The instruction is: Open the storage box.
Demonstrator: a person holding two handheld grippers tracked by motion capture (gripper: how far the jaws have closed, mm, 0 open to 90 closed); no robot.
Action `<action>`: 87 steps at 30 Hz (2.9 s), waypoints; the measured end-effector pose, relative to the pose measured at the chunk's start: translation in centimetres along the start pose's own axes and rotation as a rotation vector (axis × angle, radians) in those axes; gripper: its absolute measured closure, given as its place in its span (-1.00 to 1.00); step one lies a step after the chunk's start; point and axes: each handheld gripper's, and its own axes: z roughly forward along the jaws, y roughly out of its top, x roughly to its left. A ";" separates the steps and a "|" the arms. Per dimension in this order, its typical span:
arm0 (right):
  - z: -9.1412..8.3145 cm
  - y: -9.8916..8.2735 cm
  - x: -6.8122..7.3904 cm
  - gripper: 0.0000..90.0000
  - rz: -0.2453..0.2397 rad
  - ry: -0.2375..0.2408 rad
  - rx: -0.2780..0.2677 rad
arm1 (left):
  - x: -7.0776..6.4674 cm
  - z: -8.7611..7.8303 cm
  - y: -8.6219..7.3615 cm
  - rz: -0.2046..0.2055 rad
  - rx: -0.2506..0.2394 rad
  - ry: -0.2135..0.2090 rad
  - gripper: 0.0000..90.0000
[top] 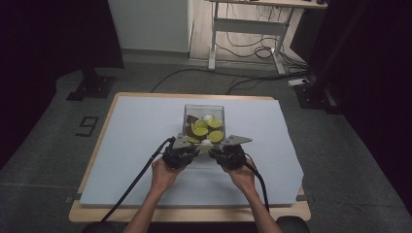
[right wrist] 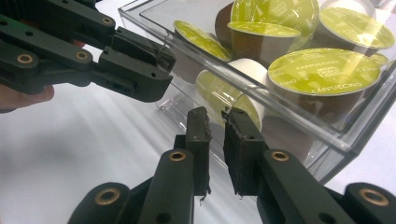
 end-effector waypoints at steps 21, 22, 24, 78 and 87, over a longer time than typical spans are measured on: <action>-1.2 -0.7 1.4 0.79 -0.037 -0.002 0.026 | -1.9 -0.8 -0.6 0.045 0.030 0.017 0.69; -1.2 -0.7 1.4 0.79 -0.037 -0.002 0.026 | -1.9 -0.8 -0.6 0.043 0.029 0.015 0.69; -1.3 -0.7 1.5 0.79 -0.038 -0.001 0.029 | -2.0 -0.9 -0.7 0.045 0.028 0.013 0.69; -5.4 -4.0 5.7 0.77 -0.058 0.063 0.055 | -7.5 -3.5 -4.0 0.060 0.021 -0.053 0.71; -5.5 -4.2 6.7 0.80 -0.068 0.074 0.056 | -7.8 -4.4 -4.5 0.071 0.031 -0.032 0.69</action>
